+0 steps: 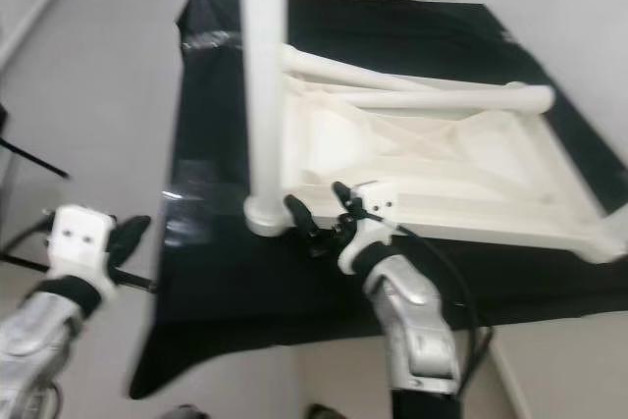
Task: Building children table
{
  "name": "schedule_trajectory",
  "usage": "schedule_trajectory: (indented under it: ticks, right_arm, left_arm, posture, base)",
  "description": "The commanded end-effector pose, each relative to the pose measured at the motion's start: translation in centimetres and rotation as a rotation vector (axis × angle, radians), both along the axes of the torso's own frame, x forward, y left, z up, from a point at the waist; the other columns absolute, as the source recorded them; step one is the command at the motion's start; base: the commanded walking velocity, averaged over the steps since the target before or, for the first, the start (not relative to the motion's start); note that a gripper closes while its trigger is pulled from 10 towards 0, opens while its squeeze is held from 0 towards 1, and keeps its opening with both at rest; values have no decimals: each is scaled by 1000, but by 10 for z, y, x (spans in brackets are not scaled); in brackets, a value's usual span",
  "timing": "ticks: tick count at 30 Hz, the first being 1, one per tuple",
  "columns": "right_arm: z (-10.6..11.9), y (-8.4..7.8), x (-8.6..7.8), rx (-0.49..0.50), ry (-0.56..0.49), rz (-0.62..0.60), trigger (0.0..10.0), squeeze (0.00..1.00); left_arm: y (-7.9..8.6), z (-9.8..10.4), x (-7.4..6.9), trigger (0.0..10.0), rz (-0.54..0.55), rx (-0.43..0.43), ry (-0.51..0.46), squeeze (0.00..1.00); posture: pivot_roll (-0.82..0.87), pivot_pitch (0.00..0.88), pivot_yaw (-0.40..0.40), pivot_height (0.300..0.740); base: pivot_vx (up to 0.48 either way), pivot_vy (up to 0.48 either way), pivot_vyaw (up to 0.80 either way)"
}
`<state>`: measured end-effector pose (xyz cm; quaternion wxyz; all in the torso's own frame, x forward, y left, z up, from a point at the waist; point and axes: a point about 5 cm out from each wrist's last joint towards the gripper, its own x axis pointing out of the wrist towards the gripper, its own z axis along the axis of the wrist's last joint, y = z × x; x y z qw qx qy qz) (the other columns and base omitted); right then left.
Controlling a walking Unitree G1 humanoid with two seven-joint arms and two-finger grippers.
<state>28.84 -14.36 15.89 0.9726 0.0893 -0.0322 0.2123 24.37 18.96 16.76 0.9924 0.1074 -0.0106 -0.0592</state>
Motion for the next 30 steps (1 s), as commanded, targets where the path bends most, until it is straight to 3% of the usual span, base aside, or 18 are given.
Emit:
schedule_trajectory:
  ticks: [1, 11, 26, 30]
  right_arm:
    - [0, -1, -1, -8, -14, -58, 10000, 0]
    - [0, -14, 0, -32, -9, -216, 10000, 0]
    - [1, -14, 1, -59, -23, -244, 10000, 0]
    - [3, -8, 7, -101, -38, -218, 10000, 0]
  left_arm:
    - [-2, -4, -1, 10000, -7, 4, 3, 0]
    - [-1, -3, 0, 10000, -15, 15, -5, 0]
    - [-4, -5, 2, 10000, -21, 25, -12, 0]
    - [-9, -9, 2, 10000, -51, -12, -15, 0]
  posture:
    - [62, 179, -94, 740]
    - [71, 179, -92, 740]
    - [70, 180, -99, 740]
    - [78, 178, -96, 740]
  base:
    - [0, 480, 0]
    - [0, 480, 0]
    - [0, 480, 0]
    - [0, 240, 0]
